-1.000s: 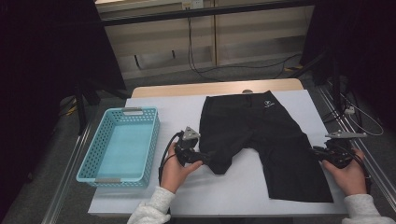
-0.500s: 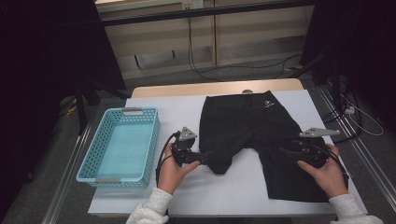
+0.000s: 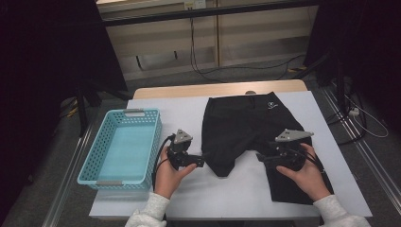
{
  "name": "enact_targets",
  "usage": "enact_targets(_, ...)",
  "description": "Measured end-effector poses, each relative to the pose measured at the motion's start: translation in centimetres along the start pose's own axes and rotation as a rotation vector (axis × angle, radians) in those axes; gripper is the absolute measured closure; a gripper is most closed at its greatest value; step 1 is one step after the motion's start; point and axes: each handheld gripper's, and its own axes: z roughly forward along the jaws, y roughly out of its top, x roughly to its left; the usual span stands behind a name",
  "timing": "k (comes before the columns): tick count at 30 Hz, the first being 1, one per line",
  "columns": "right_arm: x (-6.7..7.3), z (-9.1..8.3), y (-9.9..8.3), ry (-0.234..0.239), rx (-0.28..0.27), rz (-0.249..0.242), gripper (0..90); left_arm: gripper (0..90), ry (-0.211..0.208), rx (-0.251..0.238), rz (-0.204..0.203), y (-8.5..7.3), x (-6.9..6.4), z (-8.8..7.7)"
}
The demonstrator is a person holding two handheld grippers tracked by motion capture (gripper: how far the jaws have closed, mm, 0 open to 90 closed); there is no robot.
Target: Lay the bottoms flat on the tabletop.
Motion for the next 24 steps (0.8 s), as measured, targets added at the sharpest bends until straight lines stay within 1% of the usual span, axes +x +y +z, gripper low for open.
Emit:
enact_targets(1, 0.2, 0.2, 0.1, -0.001, -0.001, -0.006, 29.4, 12.2, -0.002, 0.000, -0.005, -0.1, 0.0, 0.0)
enact_targets(3, 0.7, 0.6, 0.5, 0.020, 0.001, -0.024, 29.4, 12.2, 0.008, 0.000, -0.014, -0.3, 0.2, -0.1)
enact_targets(5, 1.3, 1.0, 0.9, 0.027, 0.003, -0.035, 29.6, 12.1, 0.016, -0.007, -0.021, -0.5, 0.2, -0.3)
enact_targets(6, 1.6, 1.3, 1.1, 0.037, 0.003, -0.044, 30.0, 12.1, 0.016, 0.001, -0.019, -0.6, 0.3, -0.4)
enact_targets(7, 1.8, 1.5, 1.3, 0.040, -0.001, -0.049, 30.2, 12.1, 0.017, -0.002, -0.028, -0.7, 0.3, -0.5)
enact_targets(8, 2.1, 1.8, 1.5, 0.051, 0.002, -0.051, 30.6, 12.1, 0.018, 0.005, -0.018, -0.7, 0.4, -0.6)
enact_targets(12, 3.1, 2.9, 2.0, 0.078, 0.019, -0.081, 32.6, 12.1, 0.029, -0.011, -0.034, -0.9, 0.4, -1.0)
enact_targets(15, 3.8, 3.6, 2.4, 0.090, 0.024, -0.109, 34.1, 12.1, 0.025, -0.005, -0.028, -1.1, 0.4, -1.0)
enact_targets(16, 4.1, 3.9, 2.6, 0.102, 0.029, -0.120, 34.4, 12.2, 0.023, -0.004, -0.031, -1.1, 0.4, -1.0)
enact_targets(18, 4.6, 4.2, 2.9, 0.122, 0.030, -0.135, 35.7, 12.1, 0.027, 0.000, -0.030, -1.3, 0.4, -1.1)
enact_targets(19, 4.7, 4.3, 2.9, 0.129, 0.032, -0.137, 36.9, 12.2, 0.023, -0.002, -0.037, -1.4, 0.3, -1.1)
enact_targets(20, 5.1, 4.4, 3.0, 0.145, 0.033, -0.152, 38.0, 12.2, 0.023, -0.004, -0.036, -1.4, 0.3, -1.1)
enact_targets(23, 5.8, 4.6, 3.2, 0.150, 0.042, -0.185, 39.6, 12.2, 0.028, 0.001, -0.035, -1.6, 0.0, -1.1)
enact_targets(24, 6.1, 4.7, 3.2, 0.158, 0.046, -0.198, 39.6, 12.2, 0.024, 0.002, -0.036, -1.7, -0.1, -1.0)
